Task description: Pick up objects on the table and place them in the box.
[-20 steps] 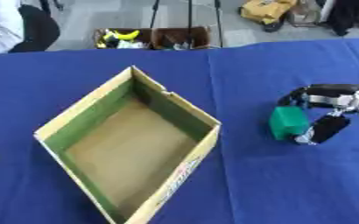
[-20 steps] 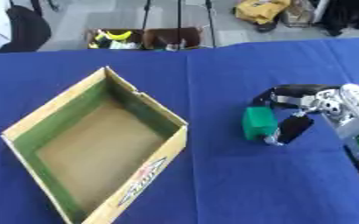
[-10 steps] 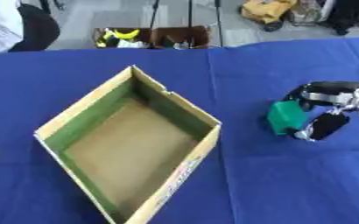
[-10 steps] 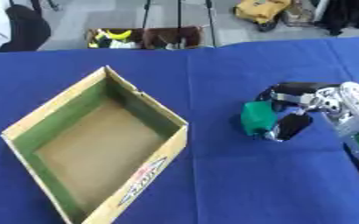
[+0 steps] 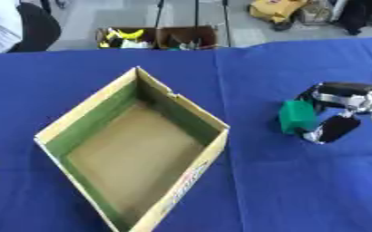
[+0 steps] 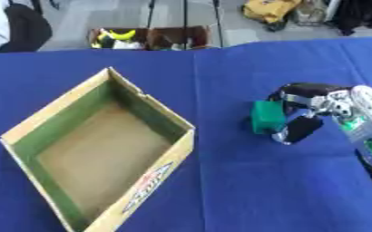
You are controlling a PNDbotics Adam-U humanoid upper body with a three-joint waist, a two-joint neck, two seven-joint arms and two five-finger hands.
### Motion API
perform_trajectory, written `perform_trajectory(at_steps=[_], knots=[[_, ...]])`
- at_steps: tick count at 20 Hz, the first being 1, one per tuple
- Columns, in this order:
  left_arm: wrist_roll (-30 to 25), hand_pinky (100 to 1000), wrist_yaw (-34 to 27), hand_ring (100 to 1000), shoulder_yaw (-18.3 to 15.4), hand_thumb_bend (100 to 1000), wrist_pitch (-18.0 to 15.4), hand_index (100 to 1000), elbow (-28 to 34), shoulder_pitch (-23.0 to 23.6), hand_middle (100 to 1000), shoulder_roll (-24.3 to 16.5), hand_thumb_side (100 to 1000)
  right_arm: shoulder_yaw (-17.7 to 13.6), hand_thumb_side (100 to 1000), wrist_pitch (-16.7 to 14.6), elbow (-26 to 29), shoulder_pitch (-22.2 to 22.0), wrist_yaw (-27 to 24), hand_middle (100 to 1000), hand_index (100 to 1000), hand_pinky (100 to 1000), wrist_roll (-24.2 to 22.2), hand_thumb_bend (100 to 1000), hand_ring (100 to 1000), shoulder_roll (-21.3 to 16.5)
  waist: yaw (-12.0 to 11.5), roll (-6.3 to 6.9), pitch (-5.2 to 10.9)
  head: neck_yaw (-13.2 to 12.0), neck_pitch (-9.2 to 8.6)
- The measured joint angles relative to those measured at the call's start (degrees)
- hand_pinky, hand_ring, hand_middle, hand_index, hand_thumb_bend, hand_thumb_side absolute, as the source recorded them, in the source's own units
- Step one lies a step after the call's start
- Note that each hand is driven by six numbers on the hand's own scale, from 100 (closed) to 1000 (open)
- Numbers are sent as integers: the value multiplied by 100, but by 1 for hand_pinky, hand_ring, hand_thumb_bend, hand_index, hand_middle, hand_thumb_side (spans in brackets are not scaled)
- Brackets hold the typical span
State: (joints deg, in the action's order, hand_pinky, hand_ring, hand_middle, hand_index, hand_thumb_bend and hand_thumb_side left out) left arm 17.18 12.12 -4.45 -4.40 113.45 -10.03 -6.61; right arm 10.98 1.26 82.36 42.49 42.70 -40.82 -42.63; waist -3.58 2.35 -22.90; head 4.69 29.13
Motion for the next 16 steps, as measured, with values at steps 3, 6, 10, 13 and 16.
perform_trajectory(at_steps=[3, 6, 10, 13, 16], knots=[[-8, 220, 0, 393, 0, 146, 8, 809, 0, 0, 552, 0, 908, 0, 299, 45, 8, 5, 0, 688, 793, 693, 94, 100, 698, -1, 0, -2, 0, 0, 0], [-13, 220, 0, 393, 1, 147, 23, 810, 0, 0, 552, 0, 908, -9, 313, 75, 57, 37, -3, 688, 793, 693, 175, 100, 696, -3, 0, -3, 0, -2, 0], [-7, 221, 0, 394, 1, 147, 30, 809, 0, 0, 552, 0, 907, -77, 323, 100, 196, 51, -63, 682, 790, 696, 256, 100, 696, -23, 2, -7, 0, -6, 0], [-5, 221, 0, 394, 1, 146, 32, 809, 0, -1, 553, 0, 907, -149, 330, 122, 359, 87, -152, 671, 782, 696, 316, 100, 692, -60, 8, -19, 0, -8, 0], [-3, 221, 0, 395, 1, 145, 34, 809, 0, -3, 553, 0, 907, -201, 328, 146, 553, 95, -218, 658, 775, 695, 385, 100, 686, -109, 8, -32, 0, -10, 0]])
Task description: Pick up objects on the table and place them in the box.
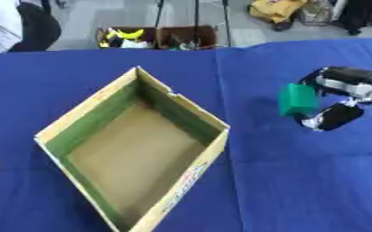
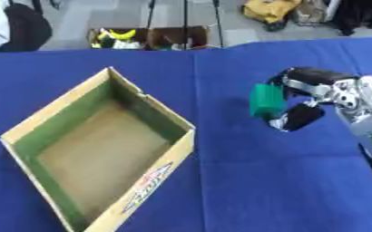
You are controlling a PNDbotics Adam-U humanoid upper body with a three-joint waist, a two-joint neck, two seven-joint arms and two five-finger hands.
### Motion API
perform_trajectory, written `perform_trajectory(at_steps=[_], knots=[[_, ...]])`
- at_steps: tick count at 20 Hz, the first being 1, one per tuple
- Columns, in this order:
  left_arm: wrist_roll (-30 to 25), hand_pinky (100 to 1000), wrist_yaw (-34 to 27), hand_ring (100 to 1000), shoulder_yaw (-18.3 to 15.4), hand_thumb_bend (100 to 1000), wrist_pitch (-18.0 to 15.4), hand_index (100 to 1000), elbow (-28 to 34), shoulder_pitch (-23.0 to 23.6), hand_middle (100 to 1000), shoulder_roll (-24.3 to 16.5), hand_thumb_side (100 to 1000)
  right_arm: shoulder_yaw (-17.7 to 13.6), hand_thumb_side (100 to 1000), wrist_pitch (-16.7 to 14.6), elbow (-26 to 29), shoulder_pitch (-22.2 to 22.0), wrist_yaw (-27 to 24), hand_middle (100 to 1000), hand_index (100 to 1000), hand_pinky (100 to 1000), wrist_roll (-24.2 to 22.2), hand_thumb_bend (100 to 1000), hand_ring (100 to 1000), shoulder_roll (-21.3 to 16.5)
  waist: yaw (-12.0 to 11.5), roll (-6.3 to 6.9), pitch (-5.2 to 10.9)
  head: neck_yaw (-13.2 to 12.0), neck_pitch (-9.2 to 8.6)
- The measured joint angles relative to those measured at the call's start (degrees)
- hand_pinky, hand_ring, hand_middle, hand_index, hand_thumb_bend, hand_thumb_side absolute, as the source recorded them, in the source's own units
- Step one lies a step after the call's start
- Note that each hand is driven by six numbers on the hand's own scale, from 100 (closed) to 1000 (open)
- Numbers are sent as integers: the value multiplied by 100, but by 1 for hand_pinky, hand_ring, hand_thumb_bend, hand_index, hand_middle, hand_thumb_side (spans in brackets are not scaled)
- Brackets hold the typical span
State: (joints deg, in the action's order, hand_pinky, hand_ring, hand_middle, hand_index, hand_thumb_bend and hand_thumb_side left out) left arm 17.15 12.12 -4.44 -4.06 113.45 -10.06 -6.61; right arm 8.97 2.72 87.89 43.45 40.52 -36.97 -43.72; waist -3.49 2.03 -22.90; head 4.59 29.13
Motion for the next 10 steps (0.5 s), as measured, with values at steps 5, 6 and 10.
perform_trajectory(at_steps=[5, 6, 10], knots=[[5, 222, 0, 395, 0, 145, 5, 809, 0, -1, 553, 0, 906, -54, 333, 58, 399, 140, -65, 648, 769, 692, 117, 100, 680, -40, -1, -5, 6, 0, 1], [5, 222, 0, 395, 0, 145, 5, 809, 0, -1, 553, 0, 906, -53, 336, 67, 486, 179, -82, 648, 768, 692, 131, 100, 680, -40, -2, -6, 14, 2, 1], [3, 222, -2, 396, 3, 145, 6, 809, 0, -1, 554, -2, 906, -12, 341, 83, 794, 442, -131, 643, 766, 694, 125, 100, 678, -12, -34, -28, 70, 24, 2]])
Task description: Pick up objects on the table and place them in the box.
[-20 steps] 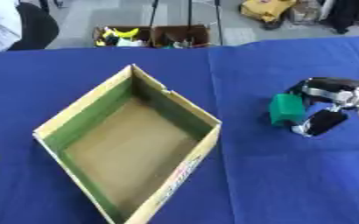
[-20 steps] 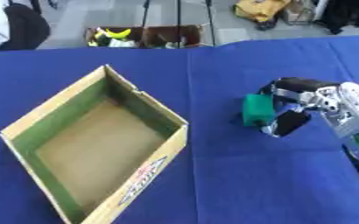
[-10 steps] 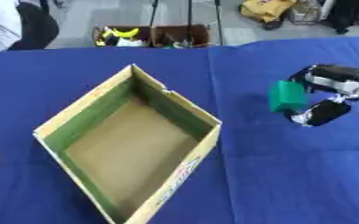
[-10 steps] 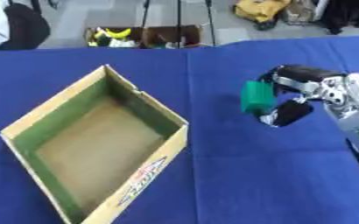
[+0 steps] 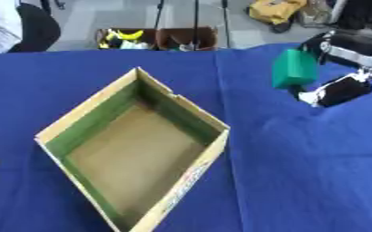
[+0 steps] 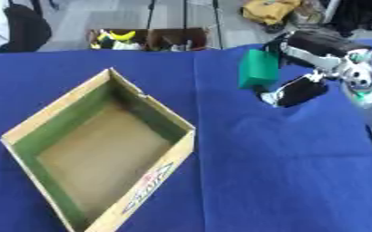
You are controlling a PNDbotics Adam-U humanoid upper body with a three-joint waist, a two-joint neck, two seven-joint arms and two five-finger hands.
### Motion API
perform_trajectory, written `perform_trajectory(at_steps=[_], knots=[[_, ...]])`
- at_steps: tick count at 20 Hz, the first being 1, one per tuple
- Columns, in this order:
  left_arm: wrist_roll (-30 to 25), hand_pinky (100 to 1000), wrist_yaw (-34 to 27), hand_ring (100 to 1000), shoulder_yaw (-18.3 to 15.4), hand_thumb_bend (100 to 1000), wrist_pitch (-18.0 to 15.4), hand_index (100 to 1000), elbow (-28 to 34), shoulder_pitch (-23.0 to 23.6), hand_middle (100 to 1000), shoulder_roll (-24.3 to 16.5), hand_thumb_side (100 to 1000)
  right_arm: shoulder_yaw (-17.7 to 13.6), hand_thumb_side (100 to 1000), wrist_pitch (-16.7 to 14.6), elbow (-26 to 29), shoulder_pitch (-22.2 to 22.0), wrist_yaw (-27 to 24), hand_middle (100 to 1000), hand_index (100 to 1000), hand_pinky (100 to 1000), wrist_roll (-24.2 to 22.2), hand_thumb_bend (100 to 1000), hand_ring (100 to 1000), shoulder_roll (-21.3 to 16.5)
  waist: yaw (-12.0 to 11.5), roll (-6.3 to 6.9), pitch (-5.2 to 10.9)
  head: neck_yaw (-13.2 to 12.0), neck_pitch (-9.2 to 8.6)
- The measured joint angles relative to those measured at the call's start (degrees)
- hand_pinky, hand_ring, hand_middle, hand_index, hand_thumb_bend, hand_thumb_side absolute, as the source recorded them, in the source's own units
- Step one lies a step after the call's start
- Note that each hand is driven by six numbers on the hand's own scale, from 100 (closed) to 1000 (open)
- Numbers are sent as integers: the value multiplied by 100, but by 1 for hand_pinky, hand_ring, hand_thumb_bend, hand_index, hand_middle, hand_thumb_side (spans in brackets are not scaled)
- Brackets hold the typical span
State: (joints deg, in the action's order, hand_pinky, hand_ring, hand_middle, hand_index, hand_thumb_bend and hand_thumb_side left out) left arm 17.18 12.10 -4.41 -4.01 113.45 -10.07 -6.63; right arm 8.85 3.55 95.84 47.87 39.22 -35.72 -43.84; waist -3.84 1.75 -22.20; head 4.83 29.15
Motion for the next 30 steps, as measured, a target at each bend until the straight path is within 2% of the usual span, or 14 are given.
perform_trajectory(at_steps=[1, 2, 3, 9, 15, 19, 24, 30], knots=[[-1, 222, -1, 396, 1, 145, 1, 809, 0, 0, 554, -1, 906, 22, 340, 7, 54, 87, -6, 642, 766, 695, -13, 100, 679, 44, -26, -10, 12, 13, 0], [-2, 222, -5, 396, 4, 145, 1, 809, 0, 0, 554, -2, 906, 45, 406, 19, 101, 179, -11, 641, 766, 696, -32, 100, 679, 99, -50, -16, 18, 28, 0], [-4, 222, -11, 396, 11, 145, 2, 809, 0, 1, 554, -3, 906, 72, 338, 23, 131, 271, -23, 640, 766, 696, -53, 100, 678, 163, -70, -17, 27, 40, 1], [-41, 222, -43, 396, 59, 143, 2, 809, 0, 3, 554, -46, 906, 253, 335, 16, 209, 844, -52, 628, 756, 696, -203, 100, 674, 637, -212, -74, 66, 151, 2], [-69, 222, -55, 396, 91, 143, 4, 809, 0, 2, 554, -46, 905, 485, 333, -13, 119, 1217, 27, 617, 752, 697, -403, 100, 668, 1221, -377, -114, 68, 270, 2], [-89, 221, -75, 396, 107, 138, 1, 809, 0, -3, 552, -46, 901, 599, 345, -7, -26, 1344, 174, 609, 747, 692, -444, 100, 660, 1663, -473, -128, 67, 333, 2], [-92, 222, -99, 396, 136, 137, 2, 809, 0, -14, 551, -45, 899, 795, 341, 11, -252, 1360, 595, 608, 747, 691, -413, 100, 660, 2206, -569, -156, 28, 345, -3], [-73, 221, -111, 395, 138, 136, 21, 808, 0, -48, 550, -43, 894, 1010, 341, -25, -638, 1260, 968, 604, 746, 690, -378, 100, 657, 2603, -653, -194, -8, 372, -41]])
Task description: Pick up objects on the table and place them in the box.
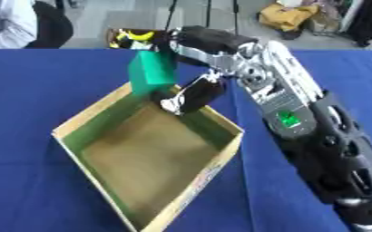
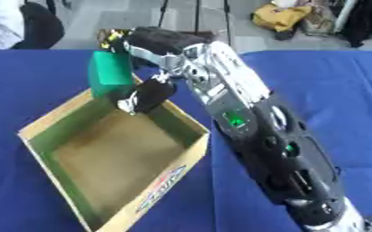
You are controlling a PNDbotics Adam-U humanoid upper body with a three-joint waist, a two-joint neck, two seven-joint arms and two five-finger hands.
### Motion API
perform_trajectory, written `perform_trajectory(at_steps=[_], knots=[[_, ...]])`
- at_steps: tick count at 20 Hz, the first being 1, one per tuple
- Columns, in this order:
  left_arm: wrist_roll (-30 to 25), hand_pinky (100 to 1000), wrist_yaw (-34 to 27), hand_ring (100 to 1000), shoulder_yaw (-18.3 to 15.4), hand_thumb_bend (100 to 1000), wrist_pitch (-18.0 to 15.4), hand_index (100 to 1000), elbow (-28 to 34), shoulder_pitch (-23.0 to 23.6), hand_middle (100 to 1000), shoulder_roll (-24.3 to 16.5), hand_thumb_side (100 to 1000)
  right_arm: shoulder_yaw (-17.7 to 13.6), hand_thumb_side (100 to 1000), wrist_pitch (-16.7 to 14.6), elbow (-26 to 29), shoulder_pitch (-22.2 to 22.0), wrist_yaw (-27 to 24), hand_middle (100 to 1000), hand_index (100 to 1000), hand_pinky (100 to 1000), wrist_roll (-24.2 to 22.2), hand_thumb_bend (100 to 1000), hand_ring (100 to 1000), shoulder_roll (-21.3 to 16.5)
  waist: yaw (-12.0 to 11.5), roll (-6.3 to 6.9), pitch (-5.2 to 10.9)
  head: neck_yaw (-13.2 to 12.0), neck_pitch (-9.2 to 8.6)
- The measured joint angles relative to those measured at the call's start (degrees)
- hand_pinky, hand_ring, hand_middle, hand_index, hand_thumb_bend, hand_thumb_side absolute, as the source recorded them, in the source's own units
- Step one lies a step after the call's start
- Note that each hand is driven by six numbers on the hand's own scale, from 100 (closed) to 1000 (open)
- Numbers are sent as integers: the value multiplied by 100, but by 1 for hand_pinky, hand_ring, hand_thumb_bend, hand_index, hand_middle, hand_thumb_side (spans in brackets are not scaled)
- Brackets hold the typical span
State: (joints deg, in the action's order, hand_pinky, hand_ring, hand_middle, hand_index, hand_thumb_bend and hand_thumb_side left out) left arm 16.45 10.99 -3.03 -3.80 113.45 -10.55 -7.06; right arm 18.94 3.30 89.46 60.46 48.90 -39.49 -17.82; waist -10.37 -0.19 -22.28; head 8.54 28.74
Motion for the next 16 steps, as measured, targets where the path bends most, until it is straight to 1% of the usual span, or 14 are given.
perform_trajectory(at_steps=[5, 7, 8, 9, 10, 12, 13, 14, 16], knots=[[4, 216, -5, 392, 2, 134, 6, 806, 0, 7, 550, 1, 892, 92, 343, -21, -311, -68, 168, 605, 746, 689, 37, 100, 657, 198, -35, -13, -37, 20, -14], [7, 211, -5, 389, 1, 137, 19, 807, 0, 124, 549, 1, 893, 129, 347, -38, -436, -122, 267, 606, 746, 687, 64, 100, 657, 270, -32, -6, -49, 18, -16], [14, 210, -5, 389, -1, 138, 33, 807, 0, 208, 549, 1, 892, 153, 328, -51, -499, -153, 316, 606, 745, 687, 78, 100, 657, 300, -32, -3, -64, 18, -17], [27, 209, -4, 387, -7, 139, 49, 806, -1, 290, 549, 1, 887, 176, 350, -66, -562, -177, 365, 607, 745, 686, 93, 100, 658, 322, -33, -1, -73, 18, -17], [48, 208, -2, 387, -20, 142, 65, 800, -1, 351, 548, 1, 883, 198, 351, -83, -619, -199, 405, 607, 745, 686, 110, 100, 657, 340, -40, -1, -73, 19, -17], [165, 207, 0, 386, -73, 147, 87, 785, -1, 426, 545, 2, 876, 240, 356, -117, -728, -209, 491, 608, 744, 684, 141, 100, 658, 357, -70, -1, -73, 23, -17], [253, 207, -1, 386, -94, 145, 93, 782, -1, 444, 545, 3, 885, 261, 341, -133, -773, -209, 526, 612, 744, 684, 154, 100, 661, 368, -70, -1, -73, 26, -17], [345, 207, -4, 386, -114, 146, 94, 781, -1, 450, 543, 3, 872, 275, 363, -148, -821, -210, 562, 613, 744, 683, 161, 100, 663, 382, -71, -1, -73, 33, -17], [500, 207, -7, 386, -138, 148, 85, 781, -1, 450, 542, 4, 871, 319, 364, -185, -919, -210, 623, 615, 743, 682, 159, 100, 664, 398, -76, -4, -73, 46, -17]])
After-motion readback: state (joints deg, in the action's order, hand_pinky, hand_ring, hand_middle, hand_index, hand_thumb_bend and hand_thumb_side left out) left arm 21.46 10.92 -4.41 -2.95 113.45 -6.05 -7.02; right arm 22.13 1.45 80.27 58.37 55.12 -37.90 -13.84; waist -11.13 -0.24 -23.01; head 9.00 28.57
